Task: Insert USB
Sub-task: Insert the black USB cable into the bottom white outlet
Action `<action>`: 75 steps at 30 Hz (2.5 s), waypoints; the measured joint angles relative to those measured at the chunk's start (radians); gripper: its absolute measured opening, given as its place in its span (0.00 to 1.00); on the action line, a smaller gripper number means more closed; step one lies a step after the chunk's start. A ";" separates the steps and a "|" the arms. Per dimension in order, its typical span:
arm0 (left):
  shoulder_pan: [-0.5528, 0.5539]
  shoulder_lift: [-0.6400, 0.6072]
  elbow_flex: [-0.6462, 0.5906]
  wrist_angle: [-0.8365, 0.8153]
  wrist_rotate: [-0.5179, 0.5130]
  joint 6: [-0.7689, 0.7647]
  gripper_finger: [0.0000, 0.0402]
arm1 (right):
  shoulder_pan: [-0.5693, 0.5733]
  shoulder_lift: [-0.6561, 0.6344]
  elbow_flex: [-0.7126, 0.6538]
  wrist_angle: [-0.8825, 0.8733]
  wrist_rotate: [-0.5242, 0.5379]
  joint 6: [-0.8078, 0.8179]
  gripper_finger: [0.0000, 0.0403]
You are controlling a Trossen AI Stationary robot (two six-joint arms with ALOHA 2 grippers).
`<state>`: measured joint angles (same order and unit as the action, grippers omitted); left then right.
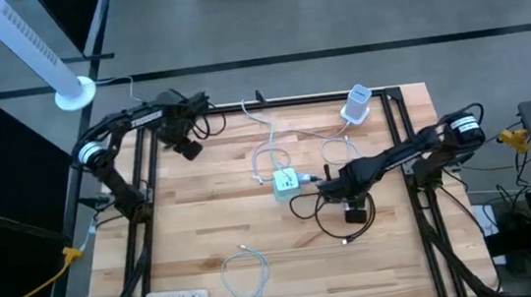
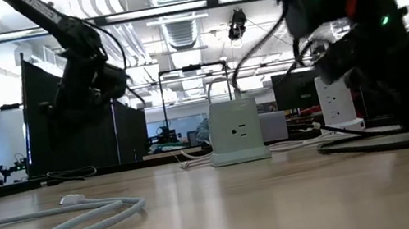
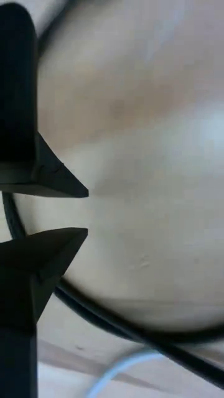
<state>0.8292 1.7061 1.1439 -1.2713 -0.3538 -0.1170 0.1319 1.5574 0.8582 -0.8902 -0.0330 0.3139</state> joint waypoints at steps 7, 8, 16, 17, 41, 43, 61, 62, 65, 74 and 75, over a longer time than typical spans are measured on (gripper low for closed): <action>0.006 0.037 0.000 0.086 -0.023 0.038 0.53 | 0.008 -0.168 0.003 0.055 0.006 0.027 0.14; 0.008 0.042 0.000 0.105 -0.022 0.047 0.54 | 0.009 -0.189 0.003 0.062 0.006 0.027 0.14; 0.018 0.105 0.000 0.167 -0.019 0.092 0.55 | 0.008 -0.291 0.004 0.126 0.006 0.027 0.12; 0.021 0.114 0.000 0.172 -0.019 0.097 0.54 | 0.008 -0.293 0.004 0.127 0.006 0.027 0.13; -0.021 0.217 -0.004 0.200 0.037 0.127 0.02 | 0.080 -0.294 0.005 0.245 0.007 -0.038 0.10; -0.067 0.191 -0.005 0.206 0.065 0.126 0.01 | 0.080 -0.294 0.005 0.245 0.006 -0.037 0.10; -0.462 -0.045 -0.003 0.176 -0.090 0.019 0.00 | 0.079 -0.298 0.006 0.295 0.007 -0.029 0.15; -0.451 -0.047 -0.003 0.162 -0.089 0.019 0.00 | 0.080 -0.298 0.006 0.301 0.007 -0.026 0.15; -0.404 -0.047 -0.003 0.129 -0.074 0.023 0.00 | 0.080 -0.298 0.006 0.330 0.007 -0.030 0.17; -0.227 -0.046 -0.064 0.134 -0.046 0.137 0.09 | 0.082 -0.298 0.006 0.568 0.010 -0.113 0.27; -0.207 -0.045 -0.080 0.150 -0.043 0.143 0.11 | 0.082 -0.298 0.006 0.588 0.010 -0.129 0.28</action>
<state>0.6226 1.6608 1.0643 -1.1218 -0.3963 0.0257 0.2134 1.2596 0.8642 -0.3023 -0.0234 0.1854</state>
